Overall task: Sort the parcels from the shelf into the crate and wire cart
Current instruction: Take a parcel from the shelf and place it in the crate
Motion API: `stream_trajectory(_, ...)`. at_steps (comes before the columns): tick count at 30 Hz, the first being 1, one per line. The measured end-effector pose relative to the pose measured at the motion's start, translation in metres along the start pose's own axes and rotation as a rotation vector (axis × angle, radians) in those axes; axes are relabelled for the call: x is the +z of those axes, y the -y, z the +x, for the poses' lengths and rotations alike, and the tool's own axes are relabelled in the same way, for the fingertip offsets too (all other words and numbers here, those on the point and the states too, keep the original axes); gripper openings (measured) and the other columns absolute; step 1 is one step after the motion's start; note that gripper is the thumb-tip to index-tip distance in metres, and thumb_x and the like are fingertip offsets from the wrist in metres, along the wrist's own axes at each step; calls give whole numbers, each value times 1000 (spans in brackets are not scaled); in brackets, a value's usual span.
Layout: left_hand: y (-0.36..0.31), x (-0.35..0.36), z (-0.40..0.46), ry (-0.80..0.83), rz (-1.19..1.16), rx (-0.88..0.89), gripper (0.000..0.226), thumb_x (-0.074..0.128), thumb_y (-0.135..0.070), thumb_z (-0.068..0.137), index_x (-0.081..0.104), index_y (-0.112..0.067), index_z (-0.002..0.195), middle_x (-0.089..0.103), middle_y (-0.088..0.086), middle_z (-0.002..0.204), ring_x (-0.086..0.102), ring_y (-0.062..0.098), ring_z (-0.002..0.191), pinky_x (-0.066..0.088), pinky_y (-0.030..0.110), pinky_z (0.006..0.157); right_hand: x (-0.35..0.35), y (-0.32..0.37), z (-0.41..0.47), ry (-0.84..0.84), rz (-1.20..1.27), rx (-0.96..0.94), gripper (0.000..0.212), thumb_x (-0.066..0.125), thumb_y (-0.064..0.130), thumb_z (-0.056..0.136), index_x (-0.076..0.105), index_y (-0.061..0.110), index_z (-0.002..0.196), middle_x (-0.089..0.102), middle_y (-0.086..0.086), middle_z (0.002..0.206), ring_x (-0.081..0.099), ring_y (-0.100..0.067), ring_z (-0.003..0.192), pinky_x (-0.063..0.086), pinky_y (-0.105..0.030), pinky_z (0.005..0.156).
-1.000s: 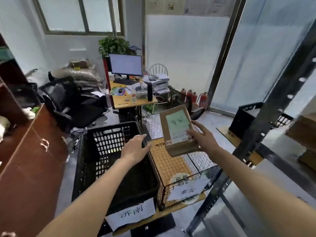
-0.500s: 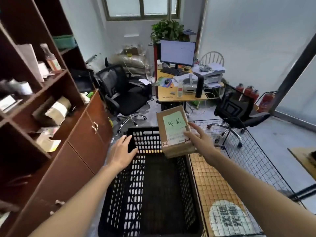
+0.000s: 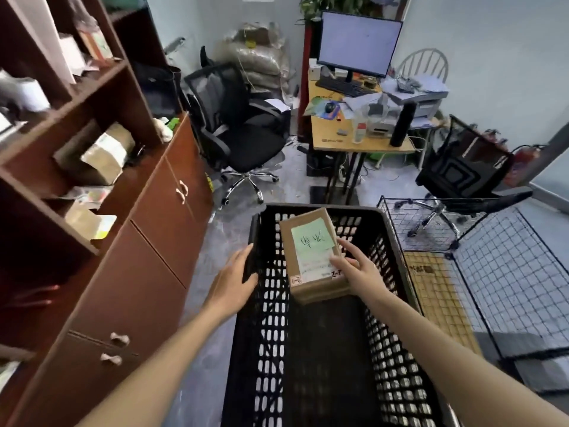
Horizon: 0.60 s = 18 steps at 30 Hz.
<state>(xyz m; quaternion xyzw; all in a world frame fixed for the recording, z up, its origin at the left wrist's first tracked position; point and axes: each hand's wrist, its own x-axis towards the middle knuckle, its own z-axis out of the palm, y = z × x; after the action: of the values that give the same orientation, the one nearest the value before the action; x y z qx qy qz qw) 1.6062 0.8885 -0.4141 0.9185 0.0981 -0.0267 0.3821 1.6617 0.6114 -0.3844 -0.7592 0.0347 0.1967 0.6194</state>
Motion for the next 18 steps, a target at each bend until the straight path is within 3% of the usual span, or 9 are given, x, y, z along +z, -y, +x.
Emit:
stream_trajectory(4,9,6,7,42,-19,27,76,56,-21,100,14,-39,161,29,-10,164,39,16,145,40,40,115,27,-29,21,-37,32,22,46,66,32,97,51,46,139,75,2,113,74,-16,97,57,-31,80)
stream_trajectory(8,14,11,10,19,12,55,78,51,-21,101,6,-41,161,21,-15,166,34,12,147,40,29,106,47,-61,44,-63,60,58,53,67,30,97,49,40,145,74,-1,117,74,-21,100,59,-42,89)
stream_trajectory(10,17,12,10,18,16,73,78,51,-24,103,2,-42,161,16,-17,167,29,10,149,39,26,106,56,-76,54,-86,93,99,54,68,31,96,49,40,146,72,-2,119,73,-21,101,60,-37,82)
stream_trajectory(13,20,13,10,22,12,93,78,50,-28,103,-1,-44,160,11,-19,168,23,7,151,35,33,117,72,-98,67,-96,126,149,56,68,32,96,45,41,147,68,-3,123,70,-20,104,58,-33,77)
stream_trajectory(16,22,15,11,8,-14,107,77,51,-29,104,1,-44,160,13,-21,167,23,4,150,30,24,108,90,-118,82,-70,150,160,59,69,32,95,44,39,147,66,-6,126,71,-21,104,60,-34,81)
stream_trajectory(18,23,16,12,0,-20,116,78,53,-30,103,2,-44,160,15,-21,166,23,4,150,32,25,110,100,-129,92,-70,166,163,59,67,29,97,41,37,149,65,-7,128,72,-20,104,60,-31,80)
